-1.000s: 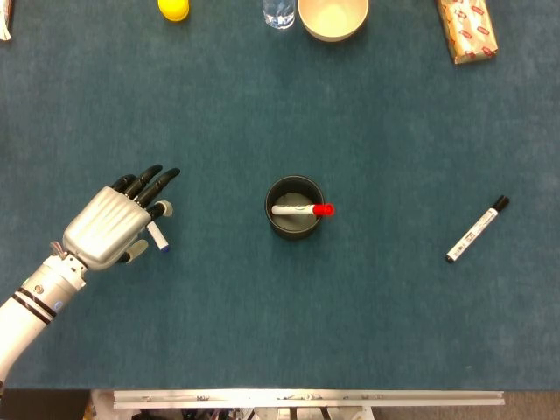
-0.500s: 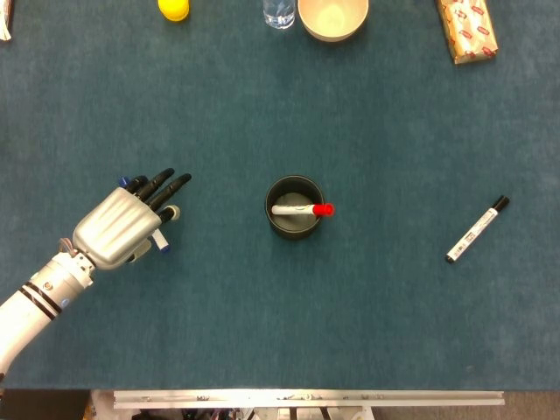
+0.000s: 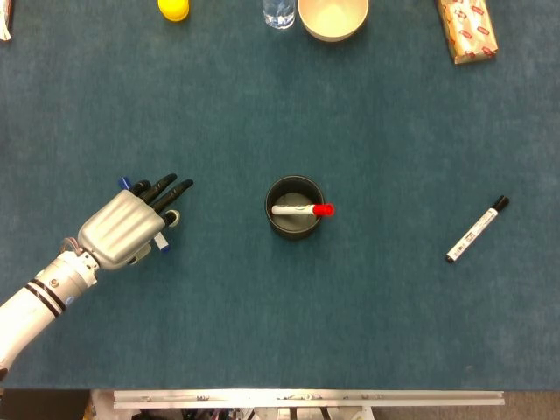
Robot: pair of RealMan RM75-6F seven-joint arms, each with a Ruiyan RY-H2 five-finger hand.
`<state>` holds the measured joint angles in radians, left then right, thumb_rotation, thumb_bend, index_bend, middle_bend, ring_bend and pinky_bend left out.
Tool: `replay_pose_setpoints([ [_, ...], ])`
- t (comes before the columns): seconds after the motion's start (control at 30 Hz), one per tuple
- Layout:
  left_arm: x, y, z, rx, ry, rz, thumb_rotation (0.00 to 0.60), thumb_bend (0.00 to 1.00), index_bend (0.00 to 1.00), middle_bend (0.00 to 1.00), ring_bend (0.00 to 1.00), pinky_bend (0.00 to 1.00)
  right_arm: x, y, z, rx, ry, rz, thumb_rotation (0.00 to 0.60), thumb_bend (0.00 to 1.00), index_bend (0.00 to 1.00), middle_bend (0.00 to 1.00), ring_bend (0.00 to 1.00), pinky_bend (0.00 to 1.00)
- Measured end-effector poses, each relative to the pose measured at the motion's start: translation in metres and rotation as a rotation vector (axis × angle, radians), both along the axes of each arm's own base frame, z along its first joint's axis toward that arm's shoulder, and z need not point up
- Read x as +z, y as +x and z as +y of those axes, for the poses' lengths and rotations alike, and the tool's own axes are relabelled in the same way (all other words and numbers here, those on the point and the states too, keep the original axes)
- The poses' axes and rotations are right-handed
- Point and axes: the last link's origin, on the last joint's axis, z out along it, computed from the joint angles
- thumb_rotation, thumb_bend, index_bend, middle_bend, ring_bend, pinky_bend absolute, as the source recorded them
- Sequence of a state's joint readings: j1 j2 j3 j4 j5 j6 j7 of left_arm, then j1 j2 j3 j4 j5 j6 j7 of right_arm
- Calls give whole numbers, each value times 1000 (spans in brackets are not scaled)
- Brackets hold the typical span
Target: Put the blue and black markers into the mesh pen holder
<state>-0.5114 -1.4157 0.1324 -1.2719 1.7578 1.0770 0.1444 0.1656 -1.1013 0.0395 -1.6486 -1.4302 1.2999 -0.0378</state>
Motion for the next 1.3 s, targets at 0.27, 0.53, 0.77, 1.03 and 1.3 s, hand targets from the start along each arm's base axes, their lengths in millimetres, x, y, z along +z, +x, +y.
replay_pose_setpoints([
  [0.27, -1, 0, 0, 3, 1, -11, 600, 246, 389, 0, 20, 252, -2, -1, 1, -5, 5, 0, 600, 0, 409, 330, 256, 297],
  [0.53, -4, -1, 1, 8, 0, 3, 600, 246, 397, 0, 20, 252, -1, -2, 2, -8, 7, 0, 600, 0, 410, 330, 256, 297],
  [0.77, -6, -3, 2, -4, 3, 29, 600, 246, 398, 0, 20, 252, -2, -3, 3, -13, 10, 0, 600, 0, 410, 330, 256, 297],
  [1.03, -8, -2, 3, -14, -1, 35, 600, 252, 416, 0, 20, 252, -2, -3, 4, -15, 13, 0, 600, 0, 410, 330, 256, 297],
  [1.3, -10, -3, 3, -13, -6, 40, 600, 307, 430, 0, 20, 252, -3, -3, 4, -17, 14, -1, 600, 0, 410, 330, 256, 297],
])
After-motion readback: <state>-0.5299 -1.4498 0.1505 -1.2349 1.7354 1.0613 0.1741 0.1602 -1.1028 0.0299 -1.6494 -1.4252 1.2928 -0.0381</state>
